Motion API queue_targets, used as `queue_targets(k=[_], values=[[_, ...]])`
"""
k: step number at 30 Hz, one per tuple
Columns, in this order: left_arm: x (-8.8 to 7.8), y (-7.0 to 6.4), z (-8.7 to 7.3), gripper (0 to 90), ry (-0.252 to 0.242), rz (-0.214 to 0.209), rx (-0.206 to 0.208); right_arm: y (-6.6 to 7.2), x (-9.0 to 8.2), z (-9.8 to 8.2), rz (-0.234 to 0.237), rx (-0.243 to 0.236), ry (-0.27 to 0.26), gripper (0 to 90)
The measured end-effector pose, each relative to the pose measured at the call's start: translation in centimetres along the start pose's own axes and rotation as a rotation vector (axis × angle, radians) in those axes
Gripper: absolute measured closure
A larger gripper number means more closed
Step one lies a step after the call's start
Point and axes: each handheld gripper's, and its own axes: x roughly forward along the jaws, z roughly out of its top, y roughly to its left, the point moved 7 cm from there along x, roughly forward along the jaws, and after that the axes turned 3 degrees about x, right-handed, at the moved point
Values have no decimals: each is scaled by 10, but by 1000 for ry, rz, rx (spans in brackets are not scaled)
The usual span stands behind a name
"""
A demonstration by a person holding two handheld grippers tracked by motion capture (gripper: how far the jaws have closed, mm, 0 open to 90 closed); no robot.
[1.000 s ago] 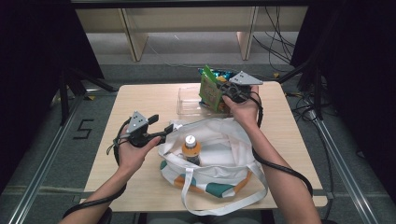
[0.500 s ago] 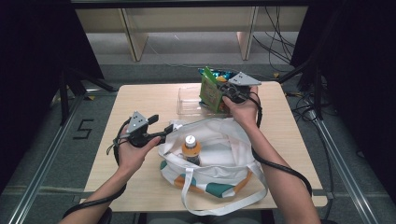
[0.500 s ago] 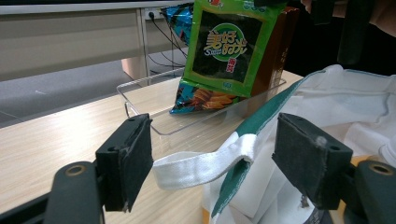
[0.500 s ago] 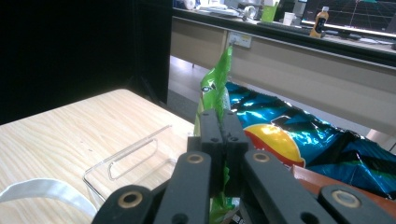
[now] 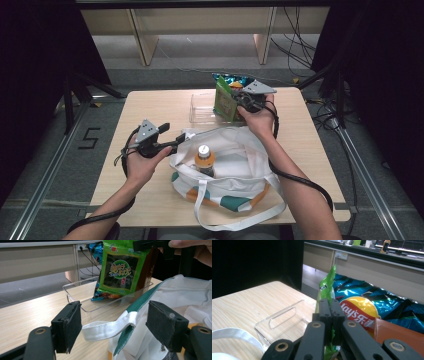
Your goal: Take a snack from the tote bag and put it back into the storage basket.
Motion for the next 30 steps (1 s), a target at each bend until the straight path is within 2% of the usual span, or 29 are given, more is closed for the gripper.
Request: queue_targets(k=[1, 2, 3, 4, 5, 6, 7, 9, 10, 15, 16, 17, 18, 20, 21, 22, 23, 27, 28, 30], values=[[0, 0, 0, 271, 1, 0, 0, 0, 1, 0, 13, -5, -6, 900], [0, 0, 0, 271, 0, -1, -1, 0, 0, 0, 7, 1, 1, 900], [1, -1, 0, 271, -10, -8, -5, -1, 1, 0, 9, -14, -2, 900], [1, -1, 0, 270, -10, -7, -7, 0, 1, -1, 4, 3, -2, 900], [1, 0, 0, 270, -10, -7, 1, -1, 1, -1, 3, -6, 0, 900], [1, 0, 0, 270, -10, -7, 4, 0, 0, -2, 2, 6, 9, 900], [0, 0, 0, 270, 1, -1, 7, -1, 0, -2, 6, -10, 9, 900], [1, 0, 0, 271, -9, -8, 2, 1, 0, -4, 9, 17, 26, 900], [1, -1, 0, 270, -6, -6, -3, -1, 1, -4, -2, -8, 15, 900], [1, -1, 0, 271, -9, -7, -5, -2, -1, -6, 6, 7, 45, 900], [1, -1, 0, 271, -5, -6, -5, -3, -2, -7, 3, 1, 51, 900], [1, -1, 0, 271, -6, -7, 2, -2, -2, -8, -9, 18, 48, 900], [1, -1, 0, 271, -7, -8, -3, -4, -2, -8, -7, 4, 52, 900], [0, -1, 0, 270, -2, -3, -3, -3, -2, -10, 6, 7, 70, 900], [1, 0, 0, 271, -8, -8, 5, -4, -2, -10, -5, 4, 63, 900], [1, -1, 0, 271, -5, -5, -6, -6, -1, -10, -2, -19, 60, 900], [0, 0, -1, 271, 4, 0, 0, -4, -3, -11, -4, 17, 74, 900], [0, 0, -1, 271, 3, -1, 8, -4, -3, -13, -12, 22, 77, 900], [0, 0, -1, 271, 3, -1, 7, -6, -3, -13, -8, 9, 81, 900], [0, 0, -1, 271, 4, -2, 7, -6, -3, -16, -5, 8, 105, 900]])
